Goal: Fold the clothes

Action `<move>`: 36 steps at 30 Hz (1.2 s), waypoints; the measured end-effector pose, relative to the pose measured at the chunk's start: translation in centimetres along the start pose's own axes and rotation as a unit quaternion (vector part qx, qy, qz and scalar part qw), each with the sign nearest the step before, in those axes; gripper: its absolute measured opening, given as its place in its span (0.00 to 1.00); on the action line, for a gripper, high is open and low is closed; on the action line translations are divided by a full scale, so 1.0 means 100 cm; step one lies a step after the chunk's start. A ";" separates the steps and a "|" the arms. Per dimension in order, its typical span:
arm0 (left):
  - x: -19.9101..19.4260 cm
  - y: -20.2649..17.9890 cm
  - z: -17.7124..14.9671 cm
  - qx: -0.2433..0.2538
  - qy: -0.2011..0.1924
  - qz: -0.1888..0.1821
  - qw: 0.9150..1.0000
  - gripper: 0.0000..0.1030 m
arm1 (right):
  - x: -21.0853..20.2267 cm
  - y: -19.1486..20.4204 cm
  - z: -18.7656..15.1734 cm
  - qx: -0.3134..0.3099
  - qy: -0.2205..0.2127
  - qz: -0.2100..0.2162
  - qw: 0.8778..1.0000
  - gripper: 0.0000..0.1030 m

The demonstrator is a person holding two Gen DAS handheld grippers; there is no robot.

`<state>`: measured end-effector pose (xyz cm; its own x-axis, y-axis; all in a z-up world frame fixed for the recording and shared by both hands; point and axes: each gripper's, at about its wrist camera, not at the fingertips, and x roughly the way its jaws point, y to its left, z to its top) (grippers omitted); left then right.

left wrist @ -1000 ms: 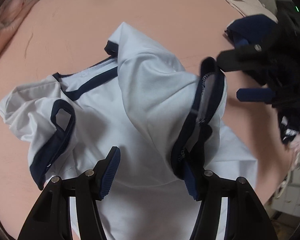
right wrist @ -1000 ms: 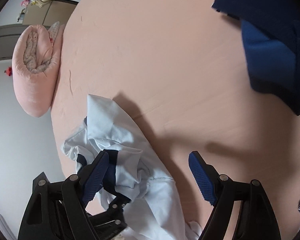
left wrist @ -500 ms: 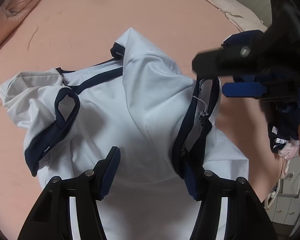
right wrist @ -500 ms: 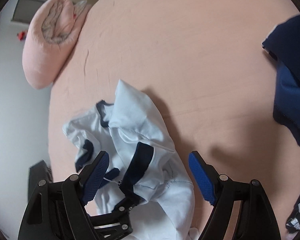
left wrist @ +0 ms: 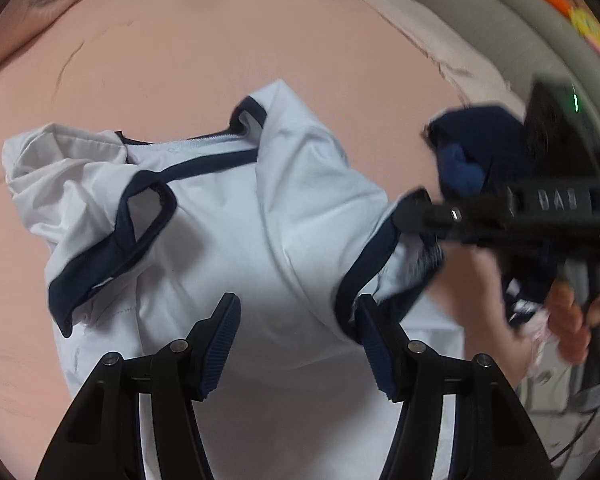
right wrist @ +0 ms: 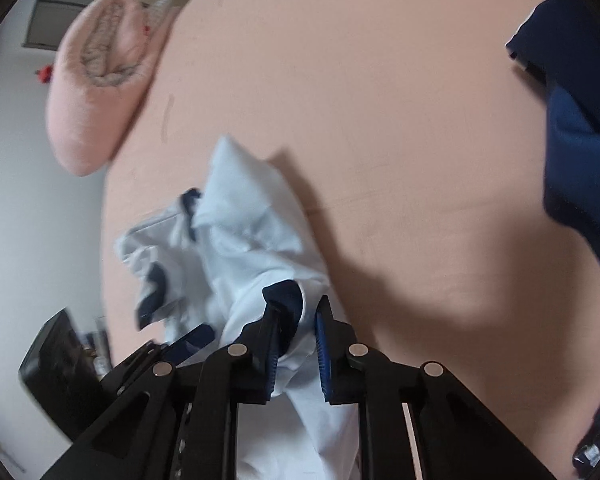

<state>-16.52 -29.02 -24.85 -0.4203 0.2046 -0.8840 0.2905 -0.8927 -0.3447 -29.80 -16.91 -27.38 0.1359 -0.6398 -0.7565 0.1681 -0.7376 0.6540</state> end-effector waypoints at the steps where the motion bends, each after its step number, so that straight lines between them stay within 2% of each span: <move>1: 0.001 0.003 -0.004 -0.017 -0.006 -0.014 1.000 0.55 | -0.001 -0.002 -0.001 0.004 -0.001 0.014 1.000 0.14; 2: 0.006 0.005 -0.009 -0.036 -0.012 -0.031 0.999 0.56 | -0.002 -0.005 -0.002 0.008 -0.001 0.028 1.000 0.14; 4: -0.018 0.020 0.014 -0.066 -0.022 -0.065 0.996 0.57 | -0.003 -0.008 -0.008 0.009 0.001 0.046 0.999 0.14; 5: -0.023 0.014 0.022 -0.071 -0.024 -0.074 0.994 0.57 | -0.002 -0.008 -0.010 0.007 0.001 0.045 0.999 0.14; 8: -0.042 -0.003 0.021 -0.057 -0.032 -0.078 0.995 0.57 | 0.004 -0.007 -0.017 0.009 0.005 0.051 0.999 0.12; 12: -0.033 -0.030 0.010 -0.001 -0.028 -0.055 0.998 0.57 | 0.002 -0.009 -0.020 0.014 -0.002 0.060 0.998 0.12; 16: -0.022 -0.037 0.002 0.042 -0.021 -0.013 0.999 0.55 | -0.004 -0.016 -0.019 0.027 -0.009 0.074 0.997 0.12; 18: -0.011 -0.040 0.003 0.052 -0.013 0.010 0.999 0.38 | -0.006 -0.019 -0.018 0.031 -0.012 0.075 0.997 0.12; 19: -0.005 -0.040 0.003 0.052 -0.009 0.020 0.998 0.22 | -0.006 -0.021 -0.018 0.033 -0.010 0.078 0.996 0.12; 20: 0.001 -0.041 0.004 0.049 -0.007 0.028 0.998 0.16 | -0.006 -0.023 -0.018 0.034 -0.010 0.079 0.996 0.12; 26: 0.023 -0.053 0.009 0.061 -0.010 0.055 0.997 0.12 | -0.003 -0.018 -0.022 -0.011 -0.008 0.069 0.998 0.12; 32: 0.020 -0.048 0.008 0.050 -0.018 0.043 0.998 0.10 | 0.006 -0.003 -0.026 -0.046 0.000 0.020 0.999 0.13; 36: 0.016 -0.042 0.006 0.041 -0.025 0.036 0.998 0.10 | 0.006 0.000 -0.025 -0.045 -0.011 0.017 0.999 0.12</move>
<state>-18.94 -25.20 -24.58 -0.4434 0.1215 -0.8881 0.2504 -0.9345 -0.2528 -27.26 -16.74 -27.80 0.1212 -0.6700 -0.7324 0.2510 -0.6932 0.6757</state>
